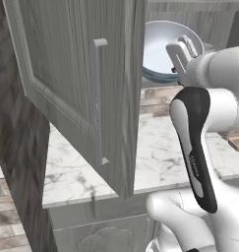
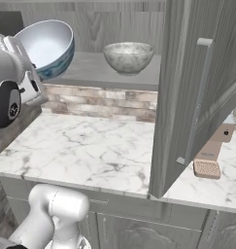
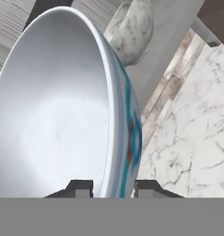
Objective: Open the cabinet. Pick the bowls from the counter and place them in the cabinet. Then close the cabinet.
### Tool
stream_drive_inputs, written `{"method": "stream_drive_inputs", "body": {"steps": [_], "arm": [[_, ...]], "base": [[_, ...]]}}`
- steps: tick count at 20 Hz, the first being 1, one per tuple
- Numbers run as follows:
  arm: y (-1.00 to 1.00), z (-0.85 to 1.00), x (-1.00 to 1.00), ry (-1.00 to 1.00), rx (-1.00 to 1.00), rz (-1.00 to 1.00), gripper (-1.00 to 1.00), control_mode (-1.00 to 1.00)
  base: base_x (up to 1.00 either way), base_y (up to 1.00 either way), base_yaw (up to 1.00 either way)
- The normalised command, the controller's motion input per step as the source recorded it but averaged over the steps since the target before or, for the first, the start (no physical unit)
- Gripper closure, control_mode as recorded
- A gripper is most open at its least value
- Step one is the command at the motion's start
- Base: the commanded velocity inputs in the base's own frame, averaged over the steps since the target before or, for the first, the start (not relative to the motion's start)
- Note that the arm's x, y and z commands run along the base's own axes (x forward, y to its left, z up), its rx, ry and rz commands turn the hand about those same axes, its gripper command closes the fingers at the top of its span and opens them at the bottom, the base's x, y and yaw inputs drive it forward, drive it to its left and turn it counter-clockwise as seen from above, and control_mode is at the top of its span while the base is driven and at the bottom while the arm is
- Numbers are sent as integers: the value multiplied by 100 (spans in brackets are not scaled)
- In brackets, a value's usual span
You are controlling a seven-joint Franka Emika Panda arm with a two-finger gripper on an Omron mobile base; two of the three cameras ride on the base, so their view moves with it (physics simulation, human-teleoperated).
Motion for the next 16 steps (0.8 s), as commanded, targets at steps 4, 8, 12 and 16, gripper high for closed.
{"method": "stream_drive_inputs", "body": {"steps": [4,8,12,16], "arm": [[5,-19,40,0,0,0,100,-100],[3,-11,38,0,0,0,100,-100],[4,-5,38,0,0,0,100,-100],[6,-3,35,0,0,0,100,-100]], "base": [[0,0,0],[0,0,0],[0,0,0],[0,0,0]]}}
